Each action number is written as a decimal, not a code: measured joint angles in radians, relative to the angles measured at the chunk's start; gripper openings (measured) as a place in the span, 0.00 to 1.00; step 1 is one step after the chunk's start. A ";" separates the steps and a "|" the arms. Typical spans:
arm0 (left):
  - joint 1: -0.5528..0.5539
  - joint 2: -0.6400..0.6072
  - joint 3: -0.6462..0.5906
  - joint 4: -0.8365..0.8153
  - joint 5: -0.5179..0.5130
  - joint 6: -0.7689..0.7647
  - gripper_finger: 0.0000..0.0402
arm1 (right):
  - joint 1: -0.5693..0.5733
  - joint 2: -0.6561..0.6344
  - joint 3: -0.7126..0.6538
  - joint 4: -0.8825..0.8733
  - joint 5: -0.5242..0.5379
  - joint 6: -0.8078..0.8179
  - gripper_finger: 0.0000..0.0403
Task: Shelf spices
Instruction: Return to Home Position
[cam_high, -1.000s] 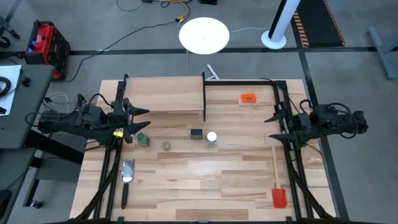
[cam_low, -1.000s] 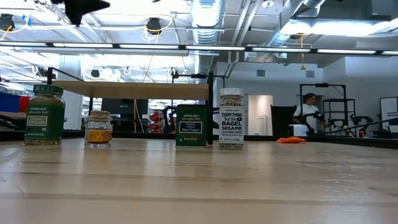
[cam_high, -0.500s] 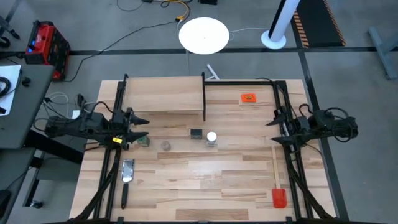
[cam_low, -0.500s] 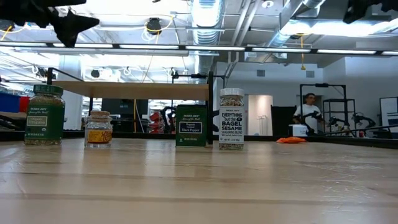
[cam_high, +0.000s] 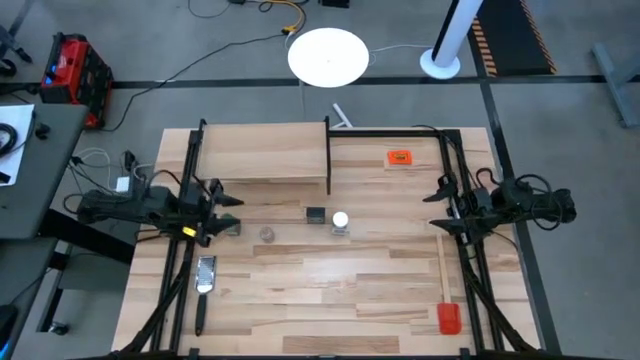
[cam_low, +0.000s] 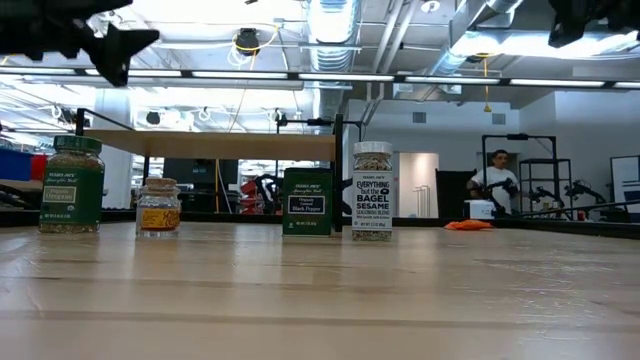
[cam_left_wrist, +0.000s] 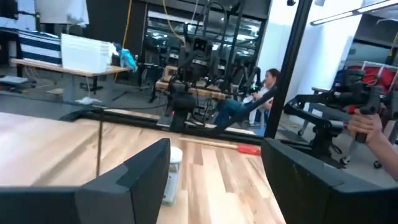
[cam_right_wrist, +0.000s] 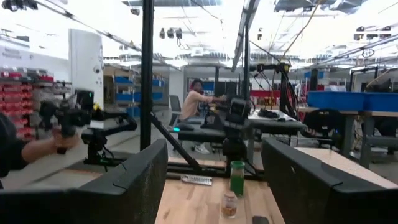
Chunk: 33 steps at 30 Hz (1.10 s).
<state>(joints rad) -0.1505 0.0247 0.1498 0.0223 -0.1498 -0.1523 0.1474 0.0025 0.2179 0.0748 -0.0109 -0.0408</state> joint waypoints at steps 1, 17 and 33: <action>0.000 0.000 -0.027 0.030 0.002 -0.001 0.60 | 0.000 0.000 -0.014 0.016 0.000 0.004 0.65; 0.000 -0.019 -0.139 0.025 0.011 0.032 0.60 | -0.018 0.005 -0.209 0.097 0.011 0.065 0.65; 0.000 0.081 -0.141 0.032 -0.098 0.140 0.60 | -0.058 0.037 -0.210 -0.057 0.014 -0.038 0.65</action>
<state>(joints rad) -0.1509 0.1056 0.0083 0.0543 -0.2478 -0.0128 0.0897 0.0392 0.0078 0.0181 0.0032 -0.0787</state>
